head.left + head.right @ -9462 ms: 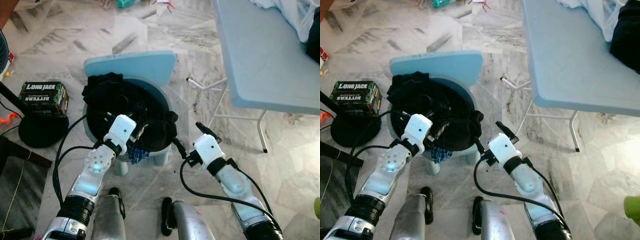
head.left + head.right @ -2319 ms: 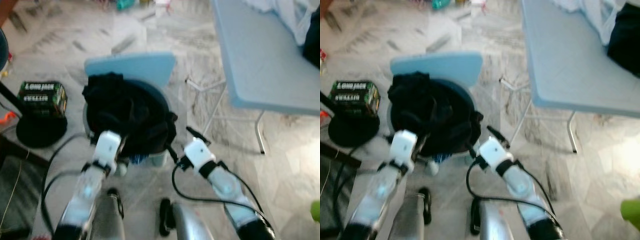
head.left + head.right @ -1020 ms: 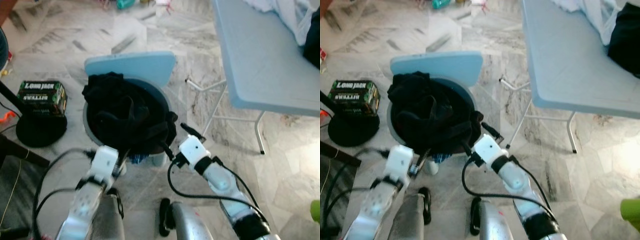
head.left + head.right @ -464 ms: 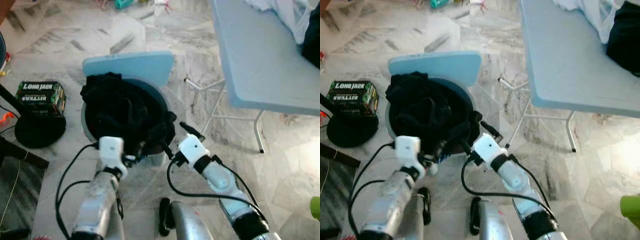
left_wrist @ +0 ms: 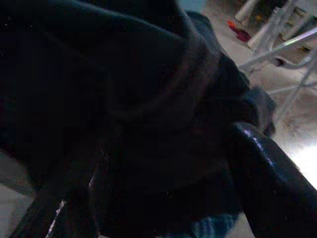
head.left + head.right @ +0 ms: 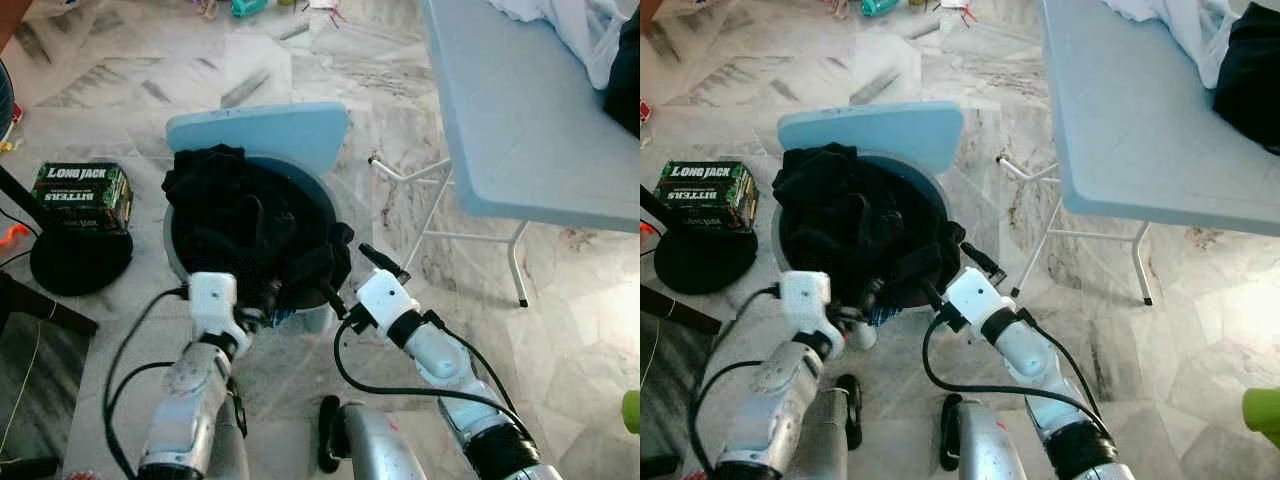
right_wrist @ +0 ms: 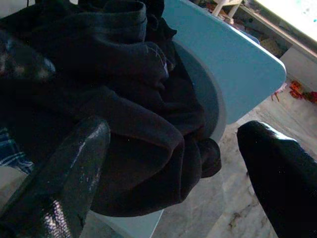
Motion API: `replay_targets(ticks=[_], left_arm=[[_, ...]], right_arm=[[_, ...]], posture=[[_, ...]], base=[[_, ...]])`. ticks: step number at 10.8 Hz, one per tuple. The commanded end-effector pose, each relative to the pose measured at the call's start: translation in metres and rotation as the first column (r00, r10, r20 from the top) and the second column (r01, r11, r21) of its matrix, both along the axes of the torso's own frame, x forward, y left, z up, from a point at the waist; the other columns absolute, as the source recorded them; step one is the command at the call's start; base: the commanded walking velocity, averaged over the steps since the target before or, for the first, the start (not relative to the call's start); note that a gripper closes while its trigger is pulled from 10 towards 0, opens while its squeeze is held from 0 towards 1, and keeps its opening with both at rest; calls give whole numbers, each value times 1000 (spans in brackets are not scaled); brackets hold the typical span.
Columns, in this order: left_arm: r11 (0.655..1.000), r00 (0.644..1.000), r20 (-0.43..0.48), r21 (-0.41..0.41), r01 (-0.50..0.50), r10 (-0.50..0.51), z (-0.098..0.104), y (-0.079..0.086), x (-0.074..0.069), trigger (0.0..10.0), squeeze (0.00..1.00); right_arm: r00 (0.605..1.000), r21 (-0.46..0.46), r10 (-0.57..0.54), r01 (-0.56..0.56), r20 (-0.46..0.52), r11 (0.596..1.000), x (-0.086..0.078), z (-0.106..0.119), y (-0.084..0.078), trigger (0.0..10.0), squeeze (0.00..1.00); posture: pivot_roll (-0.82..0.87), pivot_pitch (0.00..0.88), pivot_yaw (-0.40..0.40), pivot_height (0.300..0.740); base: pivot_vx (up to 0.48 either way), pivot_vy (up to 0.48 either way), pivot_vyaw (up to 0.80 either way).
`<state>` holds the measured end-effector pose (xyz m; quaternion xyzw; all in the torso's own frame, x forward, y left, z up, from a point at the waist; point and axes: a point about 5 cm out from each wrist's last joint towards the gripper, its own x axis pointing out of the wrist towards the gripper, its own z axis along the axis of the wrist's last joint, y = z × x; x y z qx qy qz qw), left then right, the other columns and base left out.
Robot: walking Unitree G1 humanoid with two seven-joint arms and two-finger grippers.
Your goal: Hang hanger
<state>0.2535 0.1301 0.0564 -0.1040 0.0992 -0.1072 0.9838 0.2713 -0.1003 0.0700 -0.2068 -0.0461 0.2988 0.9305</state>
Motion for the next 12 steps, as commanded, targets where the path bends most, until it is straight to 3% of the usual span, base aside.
replay_targets(ticks=[1,3,8,9,10,12], left_arm=[[999,998,-63,-30,-30,28,-9,2,-6,10000,0],[992,986,-144,-80,-98,86,-20,9,-3,10000,0],[992,986,-155,-103,-77,60,-21,9,19,10000,0],[993,991,-124,-102,-60,47,-16,8,25,0,0],[999,999,-38,37,22,-21,-11,6,30,0,0],[997,999,-20,67,31,-30,-10,6,33,0,0]], right_arm=[[1000,-16,-3,3,-23,1000,-3,-7,-4,10000,0],[1000,-14,1,-1,-25,1000,-4,-8,-2,10000,0],[1000,-19,-3,3,-23,1000,-4,-7,-5,10000,0],[1000,-19,-1,1,-21,1000,-4,-7,-5,10000,0],[1000,-19,-1,0,-21,1000,-3,-6,-4,10000,0],[1000,-19,0,-1,-20,1000,-3,-6,-4,10000,0]], posture=[[62,237,-127,740],[55,242,-128,740],[32,239,-141,740],[31,237,-142,740],[31,230,-145,740],[28,226,-146,740]], base=[[0,0,0],[0,0,0],[0,0,0],[0,0,0],[0,0,0],[0,0,0]])
